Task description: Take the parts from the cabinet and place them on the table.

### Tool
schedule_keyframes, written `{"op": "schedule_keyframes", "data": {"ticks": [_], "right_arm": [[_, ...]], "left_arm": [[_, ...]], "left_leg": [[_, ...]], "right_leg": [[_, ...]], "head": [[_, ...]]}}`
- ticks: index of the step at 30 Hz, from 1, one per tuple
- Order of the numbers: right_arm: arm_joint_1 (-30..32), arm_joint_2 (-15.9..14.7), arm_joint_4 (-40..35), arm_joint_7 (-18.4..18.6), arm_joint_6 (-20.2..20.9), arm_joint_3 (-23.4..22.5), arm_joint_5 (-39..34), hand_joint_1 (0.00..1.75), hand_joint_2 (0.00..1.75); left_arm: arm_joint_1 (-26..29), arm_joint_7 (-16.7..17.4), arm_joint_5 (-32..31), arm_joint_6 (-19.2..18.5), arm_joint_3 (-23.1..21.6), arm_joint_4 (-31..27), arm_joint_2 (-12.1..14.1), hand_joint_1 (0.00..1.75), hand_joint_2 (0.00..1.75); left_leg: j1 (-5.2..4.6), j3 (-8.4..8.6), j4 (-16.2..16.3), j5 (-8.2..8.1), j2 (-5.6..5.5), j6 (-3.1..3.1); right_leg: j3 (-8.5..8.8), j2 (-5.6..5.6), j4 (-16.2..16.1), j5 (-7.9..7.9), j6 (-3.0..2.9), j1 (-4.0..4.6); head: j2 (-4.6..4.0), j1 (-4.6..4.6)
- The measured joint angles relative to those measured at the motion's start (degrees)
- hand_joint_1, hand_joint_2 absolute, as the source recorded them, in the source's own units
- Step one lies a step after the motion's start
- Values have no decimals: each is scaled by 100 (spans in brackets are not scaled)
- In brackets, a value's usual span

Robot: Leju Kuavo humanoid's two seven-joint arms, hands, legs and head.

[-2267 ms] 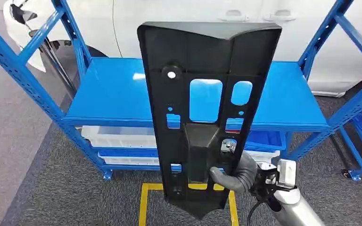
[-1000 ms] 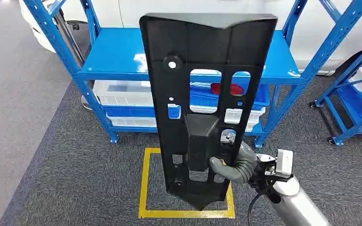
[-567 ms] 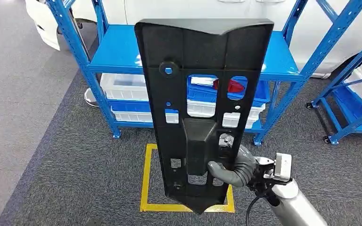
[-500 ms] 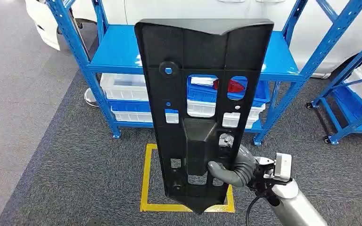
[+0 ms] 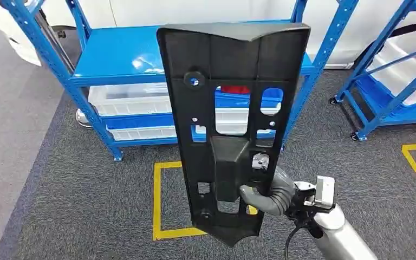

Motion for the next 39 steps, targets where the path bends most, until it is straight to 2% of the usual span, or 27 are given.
{"op": "schedule_keyframes", "data": {"ticks": [2, 4, 5, 7, 9, 10, 11, 12, 14, 15, 16, 18, 19, 20, 21, 24, 25, 26, 27, 29, 30, 31, 33, 34, 35, 36, 39], "right_arm": [[-1, 0, 0, 9, 0, 0, -6, 169, 175], [-11, 7, -2, 31, 2, 0, -31, 169, 175], [-16, 13, -2, 42, 2, 0, -42, 169, 175], [-42, 17, -4, 59, 4, 2, -59, 169, 175], [-30, 15, -4, 85, 6, 2, -68, 169, 175], [-27, 9, -7, 90, 7, 0, -70, 169, 175], [-46, 11, -7, 87, 9, 0, -79, 169, 175], [-59, 11, -7, 90, 9, 0, -79, 169, 175], [-28, 11, -7, 94, 9, 0, -79, 169, 175], [-7, 11, -7, 94, 9, 0, -79, 169, 175], [18, 11, -7, 96, 7, 0, -79, 169, 175], [20, 11, -7, 96, 7, 0, -79, 169, 175], [17, 11, -11, 96, 4, 0, -81, 169, 175], [11, 11, -22, 96, 2, 0, -79, 169, 175], [8, 11, -26, 96, 2, 0, -79, 169, 175], [27, 11, -46, 96, -13, 0, -79, 169, 175], [40, 11, -72, 96, -26, -2, -72, 169, 175], [54, 18, -105, 94, -46, -2, -59, 169, 175], [49, 20, -116, 94, -63, -2, -44, 169, 175], [97, 70, -129, 103, -114, 0, -9, 169, 175], [135, 77, -144, 103, -125, 0, 11, 169, 175], [172, 77, -155, 103, -136, 0, 35, 169, 175], [300, 76, -212, 76, -153, -7, 68, 169, 175], [373, 74, -253, 35, -153, -17, 77, 169, 175], [424, 70, -288, -2, -153, -26, 81, 169, 175], [446, 61, -302, -24, -153, -37, 81, 169, 175], [554, 22, -343, -46, -140, -103, 83, 169, 175]], "left_arm": [[-5, -4, 2, 0, 0, 0, 2, 0, 175], [-9, -20, 7, 2, 0, -2, 4, 0, 175], [-6, -20, 11, 4, 0, 0, 11, 0, 175], [-8, -35, 11, 9, 0, 0, 11, 0, 175], [-8, -37, 15, 11, 2, 0, 11, 0, 175], [-8, -37, 15, 11, 2, -2, 13, 0, 175], [-10, -42, 15, 11, 4, -2, 15, 0, 175], [-5, -46, 15, 11, 4, -2, 15, 0, 175], [29, -50, 13, 7, 4, 0, 15, 0, 175], [43, -50, 11, 7, 4, -2, 15, 0, 175], [49, -52, 11, 4, 4, 0, 15, 0, 175], [41, -61, 11, 7, 4, -2, 15, 0, 175], [36, -68, 11, 4, 4, -2, 15, 0, 175], [35, -70, 11, 4, 4, 0, 15, 0, 175], [35, -72, 11, 4, 2, -2, 13, 0, 175], [32, -85, 2, -2, 2, -2, 11, 0, 175], [23, -85, 0, -2, 2, -2, 13, 0, 175], [17, -87, -4, -2, 2, -2, 17, 0, 175], [20, -87, -9, -4, 0, -2, 17, 0, 175], [46, -83, -35, -11, 0, 0, 20, 0, 175], [53, -81, -42, -13, 0, -2, 22, 0, 175], [55, -74, -44, -13, 0, -2, 22, 0, 175], [45, -70, -50, -11, -4, -2, 22, 0, 175], [43, -68, -50, -11, -7, -2, 22, 0, 175], [45, -68, -50, -11, -9, -2, 28, 0, 175], [49, -66, -50, -11, -11, -2, 31, 0, 175], [35, -52, -70, -2, -17, -2, 31, 0, 175]], "left_leg": [[4, 182, -383, 342, -4, 14], [20, 675, -1432, 885, -171, 54], [30, 773, -1667, 881, -395, 85], [37, 791, -1767, 847, -356, 101], [34, 775, -1787, 888, -271, 186], [76, 786, -1845, 937, -194, 236], [72, 786, -1859, 951, -150, 259], [66, 779, -1859, 955, -94, 276], [54, 765, -1856, 952, 19, 280], [53, 756, -1849, 952, 79, 279], [53, 754, -1846, 948, 148, 279], [52, 765, -1840, 932, 255, 259], [50, 779, -1838, 922, 303, 245], [38, 791, -1839, 908, 346, 224], [-2, 780, -1822, 892, 382, 192], [-3, 813, -1851, 886, 527, 114], [-17, 793, -1835, 838, 562, 69], [15, 779, -1727, 744, 343, 40], [23, 635, -1379, 521, 146, 33], [33, 212, -456, 95, 13, 6], [33, 55, -133, 16, -2, -6], [35, 8, -59, 71, -3, -5], [44, 270, -670, 517, -20, 8], [57, 509, -1200, 804, -106, 20], [73, 683, -1627, 935, -322, 48], [95, 740, -1738, 861, -469, 56], [44, 741, -1731, 853, -326, 127]], "right_leg": [[1, 107, 12, 11, 15, 0], [1, 227, 43, 11, 37, -1], [-23, 271, 68, 13, 68, 22], [-121, 362, 101, 52, 149, 11], [-151, 470, 64, 108, 237, 11], [-169, 368, 99, 62, 253, -2], [-236, 129, 259, -82, 294, 15], [-390, 14, 607, -304, 334, -3], [-781, -54, 1491, -696, 394, -42], [-916, -60, 1799, -775, 414, -55], [-899, -76, 1791, -703, 424, -63], [-476, -139, 1032, -291, 404, -61], [-175, -244, 491, -75, 372, -46], [25, -540, 79, -90, 312, 5], [23, -516, 54, -66, 230, 58], [-29, -341, 70, -67, 149, 73], [7, -272, -3, -20, 80, -7], [24, -240, -31, -9, 64, 3], [18, -197, -31, -4, 17, -6], [11, -66, -30, 1, 3, 3], [10, -1, -23, 1, 2, 6], [11, 72, -14, 1, 2, 7], [15, 208, 18, -10, 18, 3], [15, 277, 45, -21, 35, 1], [-2, 336, 80, -39, 62, -6], [-48, 400, 136, -46, 95, 30], [-112, 562, 97, 22, 218, -24]], "head": [[0, 0], [0, 0], [2, 0], [0, 0], [2, 0], [0, 0], [2, 0], [2, 0], [0, 0], [2, 0], [2, 0], [0, 0], [0, 0], [2, 0], [0, 0], [0, 0], [2, 0], [0, 0], [0, 0], [0, 0], [0, 0], [0, 0], [2, 0], [2, 0], [2, 0], [0, 0], [2, 0]]}}
